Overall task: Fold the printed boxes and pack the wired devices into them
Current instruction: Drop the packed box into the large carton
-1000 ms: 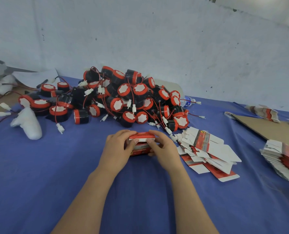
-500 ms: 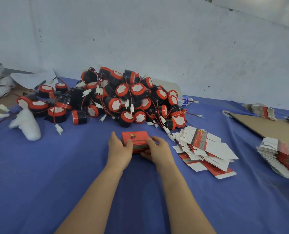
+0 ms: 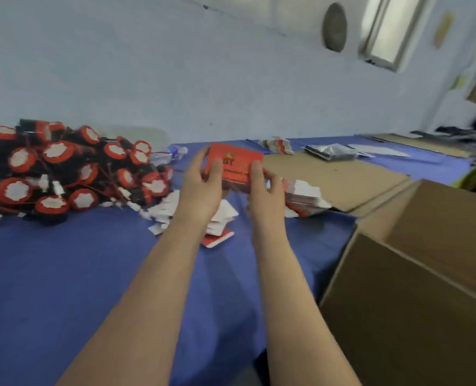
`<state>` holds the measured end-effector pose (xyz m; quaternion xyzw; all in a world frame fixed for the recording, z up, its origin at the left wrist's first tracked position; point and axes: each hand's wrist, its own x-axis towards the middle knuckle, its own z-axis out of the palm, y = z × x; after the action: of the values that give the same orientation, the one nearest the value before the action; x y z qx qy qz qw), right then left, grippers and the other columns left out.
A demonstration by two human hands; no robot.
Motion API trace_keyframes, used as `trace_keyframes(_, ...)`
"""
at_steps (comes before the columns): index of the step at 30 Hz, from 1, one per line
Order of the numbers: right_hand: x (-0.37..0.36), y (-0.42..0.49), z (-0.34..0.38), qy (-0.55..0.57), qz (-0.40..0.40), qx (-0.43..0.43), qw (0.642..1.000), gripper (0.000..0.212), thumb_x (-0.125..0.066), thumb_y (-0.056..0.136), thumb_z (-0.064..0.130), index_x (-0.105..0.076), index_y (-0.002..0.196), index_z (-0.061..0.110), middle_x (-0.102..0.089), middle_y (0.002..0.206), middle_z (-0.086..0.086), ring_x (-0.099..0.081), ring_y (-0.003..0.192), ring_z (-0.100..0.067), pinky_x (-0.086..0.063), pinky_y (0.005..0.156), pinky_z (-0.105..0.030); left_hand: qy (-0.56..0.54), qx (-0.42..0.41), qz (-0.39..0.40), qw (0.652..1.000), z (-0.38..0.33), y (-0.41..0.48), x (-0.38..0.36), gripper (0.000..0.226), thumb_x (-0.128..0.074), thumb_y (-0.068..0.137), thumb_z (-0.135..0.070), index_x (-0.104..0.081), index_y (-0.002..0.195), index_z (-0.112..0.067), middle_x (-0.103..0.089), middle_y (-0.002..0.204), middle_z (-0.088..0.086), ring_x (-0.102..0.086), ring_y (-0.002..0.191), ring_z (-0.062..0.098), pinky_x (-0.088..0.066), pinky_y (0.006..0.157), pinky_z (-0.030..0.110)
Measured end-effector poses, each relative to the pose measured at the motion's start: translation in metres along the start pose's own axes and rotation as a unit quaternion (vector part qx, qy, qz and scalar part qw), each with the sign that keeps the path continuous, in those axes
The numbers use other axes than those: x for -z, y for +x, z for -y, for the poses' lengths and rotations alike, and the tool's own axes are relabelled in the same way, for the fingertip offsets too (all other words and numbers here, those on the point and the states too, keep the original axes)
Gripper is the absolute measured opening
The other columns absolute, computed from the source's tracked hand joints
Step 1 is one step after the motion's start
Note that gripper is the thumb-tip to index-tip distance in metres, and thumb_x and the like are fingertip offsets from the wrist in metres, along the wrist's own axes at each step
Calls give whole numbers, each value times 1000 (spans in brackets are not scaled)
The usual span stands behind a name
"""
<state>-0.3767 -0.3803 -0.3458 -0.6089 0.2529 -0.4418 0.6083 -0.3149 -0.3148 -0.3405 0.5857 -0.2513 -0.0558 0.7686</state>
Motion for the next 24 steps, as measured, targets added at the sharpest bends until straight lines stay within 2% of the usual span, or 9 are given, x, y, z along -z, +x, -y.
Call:
trace_keyframes(4, 150, 22, 55, -135, -201, 63, 968, 31, -45, 100, 28, -54, 121, 8, -63, 114, -5, -59, 106, -17, -44, 86, -18, -66, 92, 171, 979, -15, -47, -167, 36, -48, 100, -22, -50, 134, -12, -62, 123, 10, -64, 107, 24, -54, 91, 42)
trace_keyframes(6, 214, 20, 72, -275, -285, 31, 918, 45, -42, 98, 21, -39, 141, 6, -45, 143, -12, -36, 136, -26, -22, 115, -33, -8, 91, 290, 953, -17, -83, -230, 29, -41, 101, -19, -58, 123, -9, -62, 120, 12, -59, 111, 26, -47, 97, 38)
trace_keyframes(9, 270, 7, 81, -339, -358, 9, 870, 54, -40, 98, 18, -24, 150, 11, -22, 158, -7, -3, 148, -26, -1, 118, -40, 54, 87, 369, 924, -16, -128, -277, 30, -33, 104, -19, -56, 87, -13, -57, 92, 6, -48, 93, 17, -36, 76, 27)
trace_keyframes(11, 276, 2, 78, -304, -357, 52, 882, 52, -41, 98, 14, -28, 148, 11, -27, 156, -7, -9, 147, -24, -5, 120, -38, 27, 84, 352, 932, -15, -137, -282, 26, -35, 104, -24, -54, 91, -15, -56, 90, 3, -49, 90, 17, -39, 74, 27)
trace_keyframes(13, 258, 2, 70, -244, -319, 100, 910, 46, -43, 97, 12, -38, 142, 12, -40, 147, -5, -30, 139, -18, -21, 117, -34, 16, 87, 308, 947, -14, -129, -270, 30, -37, 103, -30, -57, 111, -9, -61, 106, 7, -56, 102, 20, -46, 89, 31)
trace_keyframes(15, 223, 3, 60, -159, -262, 128, 943, 35, -45, 96, 11, -50, 131, 15, -56, 125, 3, -50, 117, -9, -38, 99, -14, 22, 78, 234, 969, -12, -108, -247, 35, -40, 103, -29, -56, 123, -6, -61, 117, 11, -57, 112, 27, -45, 100, 40)
trace_keyframes(17, 180, 6, 47, -108, -203, 157, 960, 23, -46, 95, 8, -59, 112, 19, -60, 98, 14, -57, 93, -3, -41, 76, -2, 19, 65, 161, 985, -6, -82, -210, 30, -42, 101, -24, -56, 118, -4, -62, 112, 12, -59, 110, 28, -47, 98, 42)
trace_keyframes(21, 86, 12, 1, -78, -55, 114, 989, 26, -43, 94, 4, -61, 90, 23, -68, 87, 5, -65, 85, -11, -51, 81, -27, 69, 77, 10, 995, 17, -28, -113, 22, -44, 96, -16, -57, 112, -8, -64, 101, 1, -62, 92, 13, -49, 73, 15)
trace_keyframes(24, 26, 17, -47, -172, 53, 24, 983, 28, -44, 94, 8, -64, 113, 11, -66, 116, -5, -59, 110, -17, -42, 95, -26, 149, 135, -84, 976, 41, 3, -36, 35, -47, 95, -17, -54, 126, -3, -58, 129, 13, -53, 118, 30, -44, 95, 34)
